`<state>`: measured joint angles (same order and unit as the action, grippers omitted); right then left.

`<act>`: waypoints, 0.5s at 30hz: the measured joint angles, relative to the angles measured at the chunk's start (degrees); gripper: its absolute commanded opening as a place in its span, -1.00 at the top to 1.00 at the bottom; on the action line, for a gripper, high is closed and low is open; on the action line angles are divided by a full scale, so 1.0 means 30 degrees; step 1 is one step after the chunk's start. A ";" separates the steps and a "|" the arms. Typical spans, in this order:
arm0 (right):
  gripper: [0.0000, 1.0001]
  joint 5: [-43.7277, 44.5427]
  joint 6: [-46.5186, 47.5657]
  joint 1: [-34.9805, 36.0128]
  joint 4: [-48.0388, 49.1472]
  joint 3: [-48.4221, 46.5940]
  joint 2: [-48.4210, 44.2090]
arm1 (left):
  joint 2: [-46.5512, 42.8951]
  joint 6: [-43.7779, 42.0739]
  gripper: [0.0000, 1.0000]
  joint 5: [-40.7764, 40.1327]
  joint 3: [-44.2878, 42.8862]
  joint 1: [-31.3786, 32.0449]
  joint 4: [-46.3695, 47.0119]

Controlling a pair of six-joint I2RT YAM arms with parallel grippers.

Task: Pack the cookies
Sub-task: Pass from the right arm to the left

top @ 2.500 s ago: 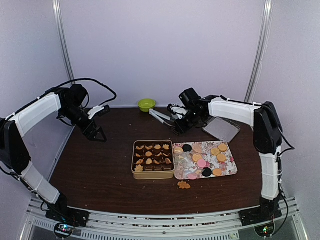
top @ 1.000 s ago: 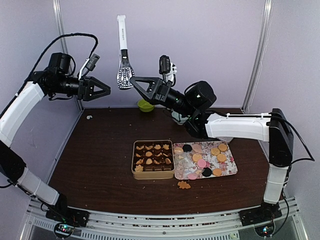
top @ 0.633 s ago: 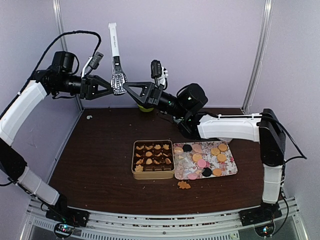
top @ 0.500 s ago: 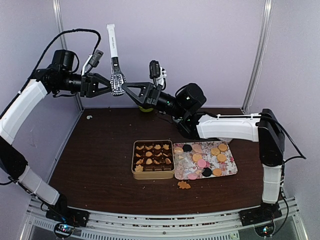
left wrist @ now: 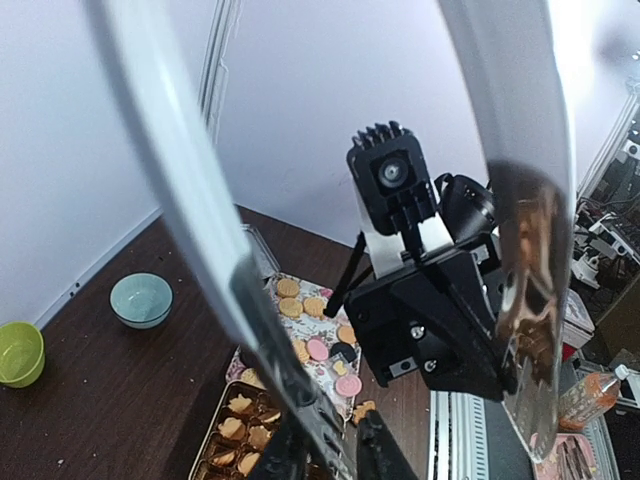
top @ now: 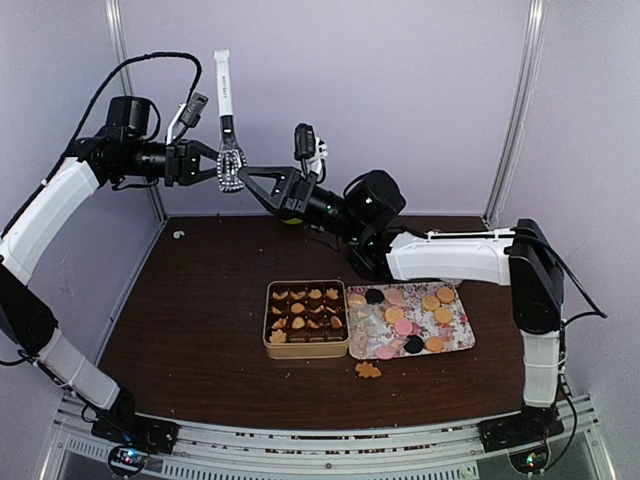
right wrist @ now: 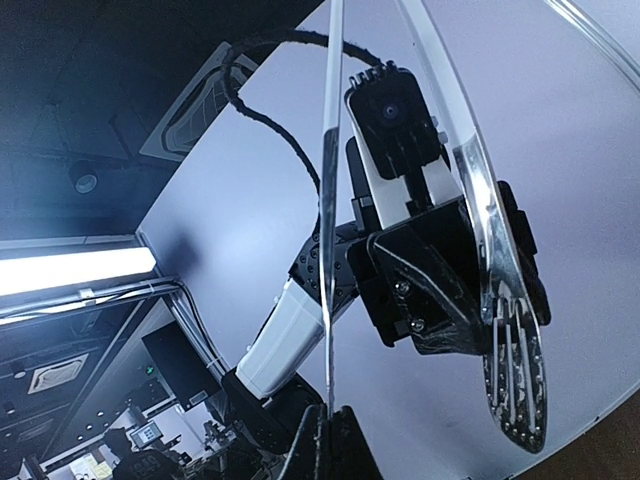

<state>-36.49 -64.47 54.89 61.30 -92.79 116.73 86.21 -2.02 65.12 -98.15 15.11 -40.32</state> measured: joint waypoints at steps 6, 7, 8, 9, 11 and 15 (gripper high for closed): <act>1.00 0.0131 0.0000 0.0219 -0.0036 -0.0488 0.0539 | 0.0000 0.0044 0.80 0.0372 0.0255 0.0080 0.0299; 1.00 0.0153 -0.0007 0.0240 -0.0036 -0.0634 0.0605 | 0.0000 0.0066 1.00 0.0430 0.0357 0.0095 0.0306; 1.00 0.0168 0.0000 0.0248 -0.0036 -0.0707 0.0612 | 0.0000 0.0080 1.00 0.0510 0.0459 0.0109 0.0313; 1.00 0.0095 0.0015 0.0248 -0.0051 -0.0765 0.0612 | 0.0000 0.0291 1.00 0.0481 0.0510 0.0124 0.0284; 0.97 0.0058 0.0138 0.0357 -0.0073 -0.0801 0.0612 | 0.0015 0.0189 1.00 0.0408 0.0597 0.0124 0.0444; 0.20 0.0073 0.0335 0.0430 -0.0138 -0.0801 0.0612 | 0.0015 -0.0117 1.00 0.0466 0.0641 0.0131 0.0262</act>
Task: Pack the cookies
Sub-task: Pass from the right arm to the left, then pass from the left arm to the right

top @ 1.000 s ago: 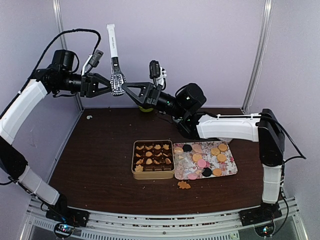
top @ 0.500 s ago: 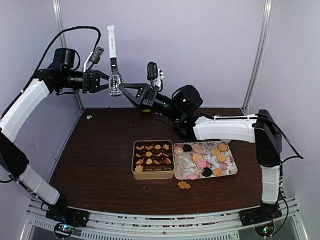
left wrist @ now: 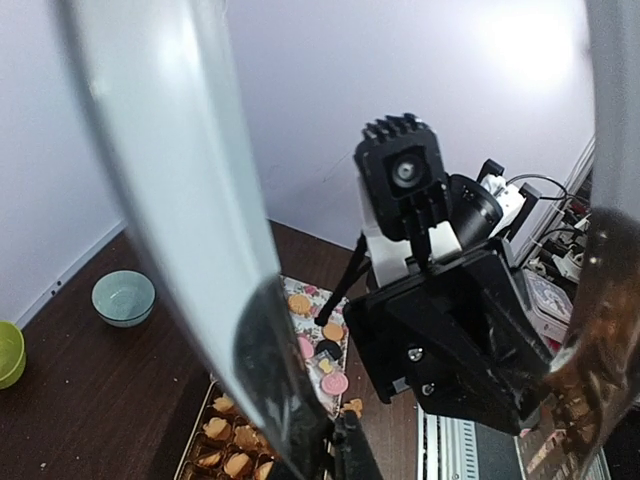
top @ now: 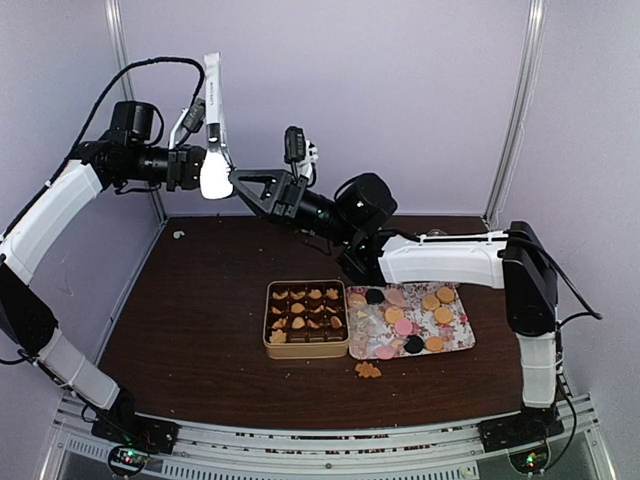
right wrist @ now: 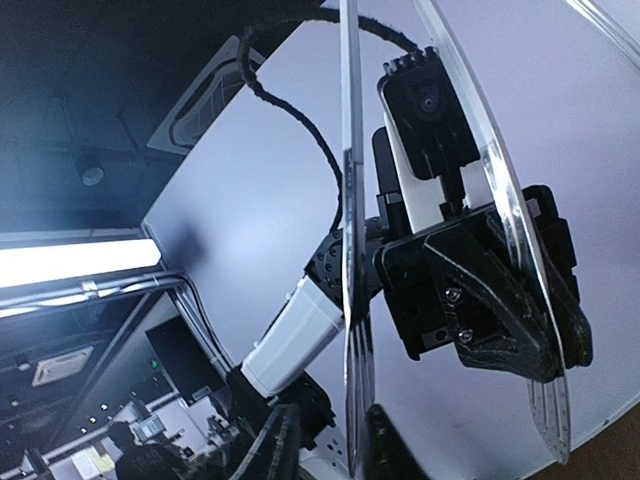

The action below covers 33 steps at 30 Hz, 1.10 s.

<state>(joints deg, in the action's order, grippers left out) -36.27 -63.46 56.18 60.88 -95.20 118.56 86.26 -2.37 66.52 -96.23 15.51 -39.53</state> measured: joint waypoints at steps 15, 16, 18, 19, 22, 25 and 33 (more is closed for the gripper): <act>-1.00 -0.4189 0.3410 -0.4022 -0.5202 0.3286 -0.3169 | 0.0634 -0.9224 1.00 -0.1741 -0.1253 0.1362 -0.9362; -1.00 -0.4437 0.3628 -0.4080 -0.5472 0.3184 -0.3286 | 0.0867 -1.0105 1.00 -0.2011 -0.1377 0.1756 -1.0280; -0.98 -0.5209 0.4109 -0.4029 -0.5952 0.2936 -0.3585 | 0.1333 -1.1329 1.00 -0.2375 -0.1537 0.2288 -1.1686; -0.97 -0.5690 0.4313 -0.3927 -0.6062 0.2892 -0.3767 | 0.1581 -1.1854 1.00 -0.2579 -0.1574 0.2528 -1.2313; -0.91 -0.6419 0.5151 -0.3519 -0.6747 0.2885 -0.4182 | 0.2047 -1.2837 1.00 -0.3315 -0.1574 0.2783 -1.3493; -0.82 -0.6448 0.6513 -0.3024 -0.7992 0.2885 -0.4561 | 0.2062 -1.2815 1.00 -0.4350 -0.1566 0.2783 -1.3362; -0.63 -0.5340 0.9260 -0.1843 -1.1111 0.2259 -0.4809 | 0.2062 -1.2582 1.00 -0.6149 -0.1464 0.3111 -1.2641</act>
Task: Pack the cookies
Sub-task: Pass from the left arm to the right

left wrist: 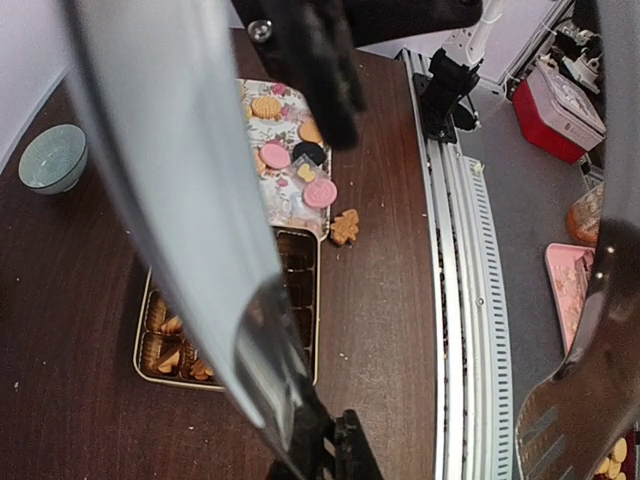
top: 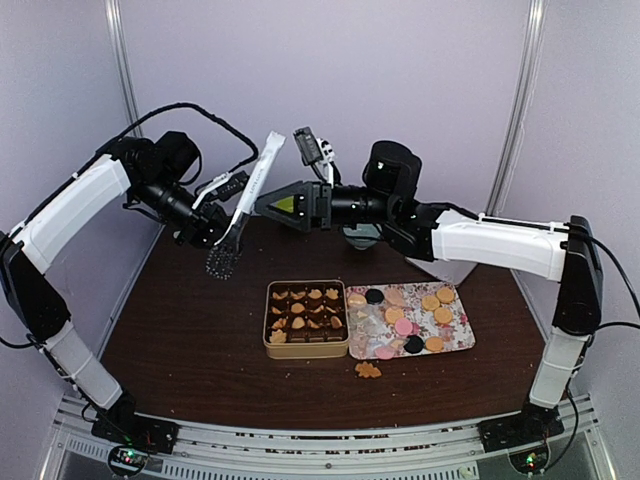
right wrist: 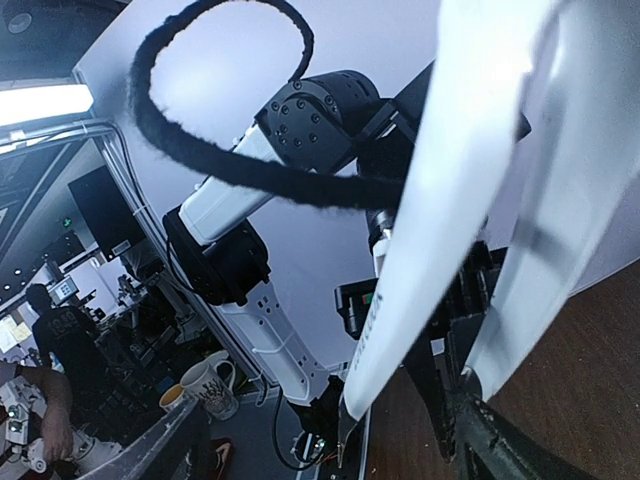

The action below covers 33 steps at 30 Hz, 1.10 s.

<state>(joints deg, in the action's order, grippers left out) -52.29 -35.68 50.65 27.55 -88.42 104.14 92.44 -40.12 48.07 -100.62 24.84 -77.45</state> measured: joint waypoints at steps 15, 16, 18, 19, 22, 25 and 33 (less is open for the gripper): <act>-0.57 0.2033 0.2448 0.0306 -0.2667 -0.1086 0.0109 | -0.0058 0.0364 1.00 -0.1603 0.0022 0.0321 0.0372; -0.58 0.2069 0.2594 0.0299 -0.2834 -0.1042 0.0102 | -0.0066 0.0393 1.00 -0.1676 0.0036 0.0321 0.0372; -0.60 0.2113 0.2856 0.0248 -0.3140 -0.0801 -0.0015 | -0.0066 0.0430 1.00 -0.1836 0.0044 0.0313 0.0379; -0.62 0.2113 0.2907 0.0204 -0.3300 -0.0627 -0.0109 | -0.0066 0.0474 1.00 -0.1909 0.0044 0.0313 0.0386; -0.67 0.2535 0.2812 -0.0124 -0.3446 -0.0211 -0.0211 | -0.0189 0.0379 1.00 -0.1880 0.0080 0.0459 0.0379; -0.67 0.2514 0.2273 -0.0415 -0.3053 -0.0182 -0.0131 | -0.0423 0.0313 1.00 -0.1887 0.0168 0.0721 0.0350; -0.57 0.1268 0.0146 -0.0080 -0.0197 -0.1523 0.1290 | -0.0495 0.0153 1.00 -0.2069 0.0226 0.1035 0.0342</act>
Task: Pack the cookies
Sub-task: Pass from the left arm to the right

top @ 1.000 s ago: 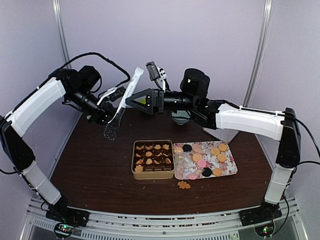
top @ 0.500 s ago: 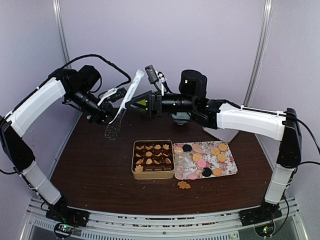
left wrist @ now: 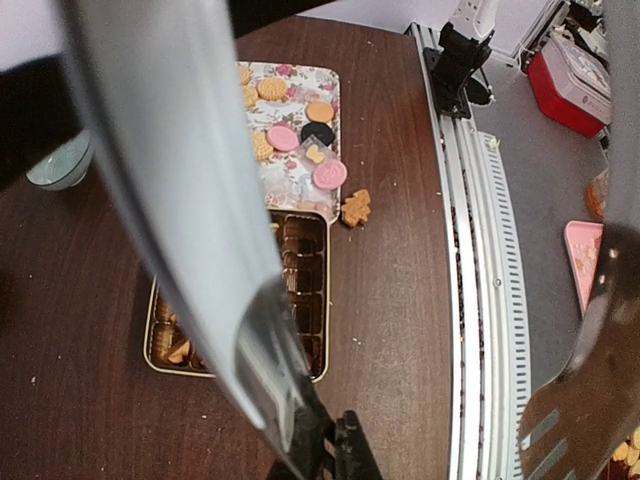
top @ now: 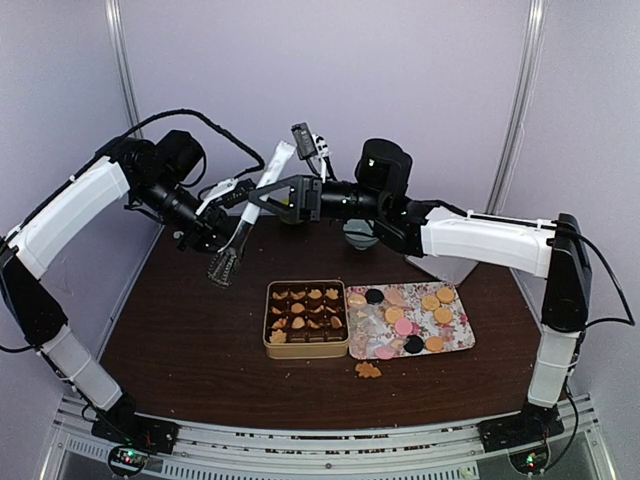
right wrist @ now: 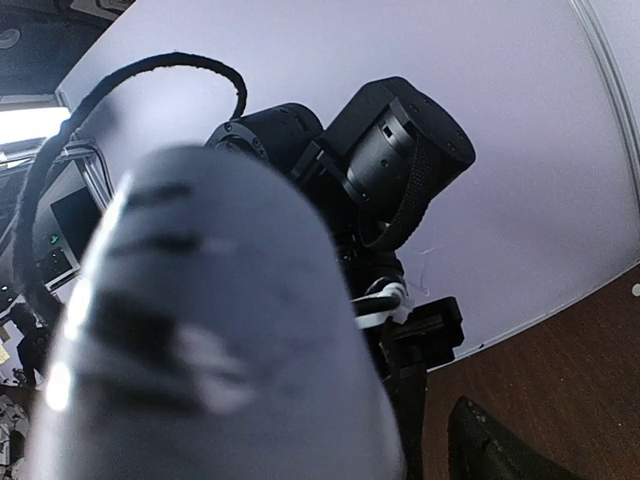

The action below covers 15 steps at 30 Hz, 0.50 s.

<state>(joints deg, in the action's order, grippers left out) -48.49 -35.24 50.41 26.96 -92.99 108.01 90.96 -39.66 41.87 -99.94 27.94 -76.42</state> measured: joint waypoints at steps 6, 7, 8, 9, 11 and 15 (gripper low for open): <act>-0.37 -0.0670 -0.1027 0.0102 0.1596 0.0233 0.0146 | -0.0015 -0.0204 1.00 -0.0262 0.0277 0.0015 0.0000; -0.34 -0.0699 -0.1100 0.0102 0.1610 0.0233 0.0146 | -0.0015 -0.0270 1.00 -0.0270 0.0321 0.0015 -0.0007; -0.30 -0.0721 -0.1166 0.0066 0.1610 0.0233 0.0146 | -0.0015 -0.0335 1.00 -0.0313 0.0335 0.0029 -0.0036; -0.25 -0.0816 -0.1246 -0.0015 0.1603 0.0233 0.0146 | -0.0022 -0.0401 1.00 -0.0335 0.0350 0.0029 -0.0044; -0.16 -0.1056 -0.1217 -0.0124 0.1406 0.0182 0.0146 | -0.0022 -0.0532 1.00 -0.0401 0.0357 0.0051 -0.0066; -0.02 -0.1632 -0.0852 -0.0357 0.0503 -0.0401 0.0270 | -0.0051 -0.0750 1.00 -0.0634 0.0474 0.0066 -0.0073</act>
<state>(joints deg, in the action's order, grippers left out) -53.39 -37.80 49.34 28.47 -94.19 108.81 90.80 -41.91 39.97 -98.52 28.14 -76.64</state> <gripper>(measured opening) 0.554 0.048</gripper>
